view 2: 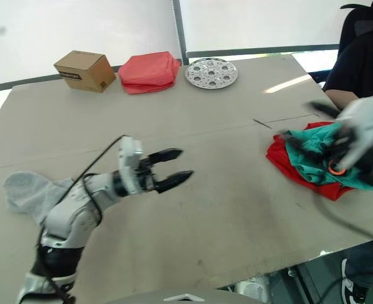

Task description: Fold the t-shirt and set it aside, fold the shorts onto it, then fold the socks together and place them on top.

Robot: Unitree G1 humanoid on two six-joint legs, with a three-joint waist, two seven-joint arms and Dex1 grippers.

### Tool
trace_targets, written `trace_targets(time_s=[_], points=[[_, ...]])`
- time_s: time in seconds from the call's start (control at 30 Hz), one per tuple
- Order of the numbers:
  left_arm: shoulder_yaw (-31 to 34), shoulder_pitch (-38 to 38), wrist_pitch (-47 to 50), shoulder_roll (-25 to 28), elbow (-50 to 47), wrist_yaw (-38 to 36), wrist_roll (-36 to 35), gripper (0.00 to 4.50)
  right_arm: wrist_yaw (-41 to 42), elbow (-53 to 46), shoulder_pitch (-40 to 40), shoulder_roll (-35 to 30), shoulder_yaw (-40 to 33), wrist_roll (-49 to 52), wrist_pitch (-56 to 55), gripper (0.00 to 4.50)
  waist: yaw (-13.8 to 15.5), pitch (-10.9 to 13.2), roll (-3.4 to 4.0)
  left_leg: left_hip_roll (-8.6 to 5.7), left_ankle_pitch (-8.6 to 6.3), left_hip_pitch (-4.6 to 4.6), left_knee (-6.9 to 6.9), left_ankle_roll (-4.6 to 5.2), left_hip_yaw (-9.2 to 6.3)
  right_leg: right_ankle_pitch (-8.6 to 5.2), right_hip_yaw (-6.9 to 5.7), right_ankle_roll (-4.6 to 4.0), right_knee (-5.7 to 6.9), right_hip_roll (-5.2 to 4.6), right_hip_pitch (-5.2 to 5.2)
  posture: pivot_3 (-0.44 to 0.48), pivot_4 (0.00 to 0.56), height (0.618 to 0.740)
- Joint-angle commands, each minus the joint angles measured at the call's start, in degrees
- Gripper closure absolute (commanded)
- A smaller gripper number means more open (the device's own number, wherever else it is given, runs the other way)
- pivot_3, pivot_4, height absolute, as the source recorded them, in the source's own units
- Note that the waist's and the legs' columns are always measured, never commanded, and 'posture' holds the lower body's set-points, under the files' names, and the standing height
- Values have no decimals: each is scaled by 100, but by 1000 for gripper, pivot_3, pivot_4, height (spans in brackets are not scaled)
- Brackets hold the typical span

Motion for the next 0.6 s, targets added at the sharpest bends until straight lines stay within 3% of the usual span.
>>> trace_targets(time_s=[0.03,0.2,0.27,0.4,0.6], points=[[1032,664,-138,500,-25,57,79,0,-96,-567,-101,316,1057,-100,76,87,14,4,5,-2,0,-5,-1,0,-1,2,1,0,2,11,-6,0,150,740],[2401,1970,-376,1413,399,-563,279,0,566,11,-554,478,1939,-702,-415,87,111,0,-15,-19,-2,-40,6,0,-4,22,-6,-9,-12,0,-36,0,150,740],[2669,2260,-521,1646,589,-769,408,0,768,222,-740,501,2069,-816,-553,87,111,1,-15,-25,-4,-40,8,4,-5,0,-10,-8,-6,-9,-38,0,150,740],[2881,2370,-726,1902,964,-813,658,0,1228,682,-970,578,2377,-1136,-955,87,134,0,-20,-22,-2,-40,11,1,-15,-2,-27,-3,4,-12,-36,0,150,740],[2621,2678,-459,1646,686,-382,923,0,1320,914,-950,709,2430,-1411,-1236,87,84,-2,-21,-20,-2,-43,5,-2,-12,15,-22,-21,8,-10,-42,0,150,740]])
